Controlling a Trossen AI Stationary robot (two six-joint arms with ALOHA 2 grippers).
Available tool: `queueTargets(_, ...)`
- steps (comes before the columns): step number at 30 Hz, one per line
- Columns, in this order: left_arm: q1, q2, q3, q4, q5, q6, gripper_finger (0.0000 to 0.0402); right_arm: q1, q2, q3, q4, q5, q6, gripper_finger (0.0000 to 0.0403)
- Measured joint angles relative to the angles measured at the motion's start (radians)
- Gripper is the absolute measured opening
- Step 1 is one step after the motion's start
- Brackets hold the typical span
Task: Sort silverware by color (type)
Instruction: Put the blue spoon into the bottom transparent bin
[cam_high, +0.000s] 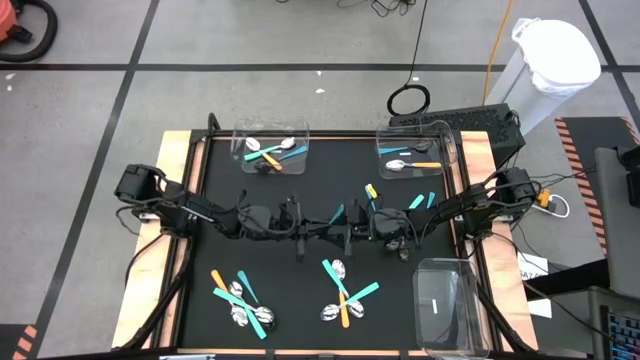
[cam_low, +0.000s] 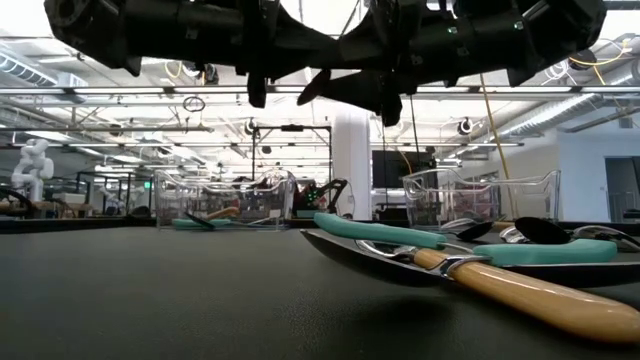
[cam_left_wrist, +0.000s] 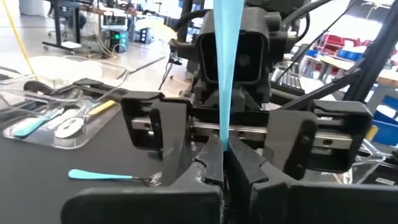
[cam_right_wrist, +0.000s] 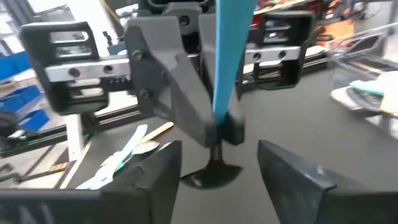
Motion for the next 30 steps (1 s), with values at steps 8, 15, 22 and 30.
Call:
queueTargets(8,-0.011,0.000,0.000,-0.007,0.016,-0.003,0.0001,0.000,0.000,0.000,-0.015,-0.010,0.002,0.0064)
queueTargets(15,-0.010,-0.002,0.000,-0.017,0.015,0.000,0.0001,0.000,0.000,0.000,-0.037,-0.004,0.026,0.0010)
queueTargets(22,-0.006,-0.002,0.000,-0.058,-0.007,0.034,0.0001,-0.001,-0.056,0.000,-0.252,0.006,0.061,0.0005)
queueTargets(30,0.006,-0.003,0.000,-0.076,-0.030,0.052,0.0078,0.015,-0.301,0.000,-0.762,-0.052,0.174,0.0004)
